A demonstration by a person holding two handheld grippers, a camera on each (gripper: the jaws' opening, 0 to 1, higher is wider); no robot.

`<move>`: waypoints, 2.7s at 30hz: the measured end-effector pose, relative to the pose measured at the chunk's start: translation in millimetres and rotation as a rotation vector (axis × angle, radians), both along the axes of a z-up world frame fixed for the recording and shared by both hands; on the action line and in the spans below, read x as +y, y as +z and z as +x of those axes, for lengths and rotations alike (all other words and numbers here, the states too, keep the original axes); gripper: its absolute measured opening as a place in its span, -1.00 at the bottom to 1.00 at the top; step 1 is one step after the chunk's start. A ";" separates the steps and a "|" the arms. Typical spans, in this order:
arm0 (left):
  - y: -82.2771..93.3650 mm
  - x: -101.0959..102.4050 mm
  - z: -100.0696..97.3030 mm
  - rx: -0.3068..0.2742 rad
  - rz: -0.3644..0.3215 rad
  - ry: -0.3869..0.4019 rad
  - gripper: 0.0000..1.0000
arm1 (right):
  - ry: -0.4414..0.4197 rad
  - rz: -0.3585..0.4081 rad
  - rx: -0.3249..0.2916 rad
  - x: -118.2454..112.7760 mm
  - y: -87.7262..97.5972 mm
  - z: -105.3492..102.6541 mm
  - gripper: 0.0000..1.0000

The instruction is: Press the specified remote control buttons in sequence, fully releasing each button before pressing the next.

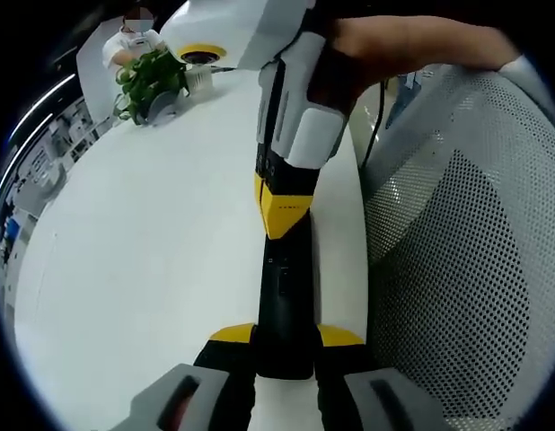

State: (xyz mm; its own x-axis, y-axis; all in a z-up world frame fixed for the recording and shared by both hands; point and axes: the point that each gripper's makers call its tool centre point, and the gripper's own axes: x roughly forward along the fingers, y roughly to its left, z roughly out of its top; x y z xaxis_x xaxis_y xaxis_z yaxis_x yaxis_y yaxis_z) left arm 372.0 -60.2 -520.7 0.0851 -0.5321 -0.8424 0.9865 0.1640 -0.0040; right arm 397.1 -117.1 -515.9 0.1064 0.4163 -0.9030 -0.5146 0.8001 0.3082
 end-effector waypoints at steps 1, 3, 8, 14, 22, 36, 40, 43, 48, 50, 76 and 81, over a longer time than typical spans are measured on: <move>0.0 0.0 0.0 0.001 -0.001 0.000 -0.51 | 0.002 -0.002 -0.003 0.0 0.0 0.0 -1.00; -0.1 -0.1 0.1 0.000 0.000 0.000 -0.51 | 0.009 -0.005 -0.010 0.0 0.0 0.3 -1.00; -0.6 -0.2 0.2 -0.002 0.001 -0.001 -0.51 | 0.009 -0.003 -0.008 -0.1 1.2 -0.8 -1.00; 0.1 -0.1 -0.6 -0.003 0.002 -0.003 -0.51 | 0.022 -0.021 -0.013 0.6 2.6 -1.9 -1.00; 0.7 0.0 -1.2 -0.004 0.004 -0.006 -0.51 | 0.023 -0.018 0.000 -0.3 2.6 -3.4 -1.00; 1.4 0.1 -1.4 -0.004 0.003 -0.006 -0.51 | 0.036 0.010 0.043 5.5 4.0 -14.0 -1.00; 0.9 -0.1 -1.0 -0.004 0.004 -0.008 -0.51 | 0.041 0.004 0.045 5.3 3.8 -16.5 -1.00; 0.8 -0.1 -1.1 -0.005 0.004 -0.008 -0.51 | 0.039 0.007 0.043 5.5 3.8 -16.2 -1.00; 0.6 -0.2 -1.2 -0.004 0.003 -0.007 -0.51 | 0.049 0.000 0.036 5.8 2.5 -16.5 -1.00; 0.8 -0.3 -1.3 -0.003 0.003 -0.007 -0.51 | 0.057 -0.006 0.031 6.0 2.4 -16.7 -1.00; 0.9 -0.2 -1.4 -0.005 0.000 -0.006 -0.51 | 0.075 -0.017 0.030 3.3 2.4 -18.3 -1.00; 0.6 -0.1 -1.0 -0.005 0.001 -0.007 -0.51 | 0.063 -0.014 0.045 1.0 2.3 -19.5 -1.00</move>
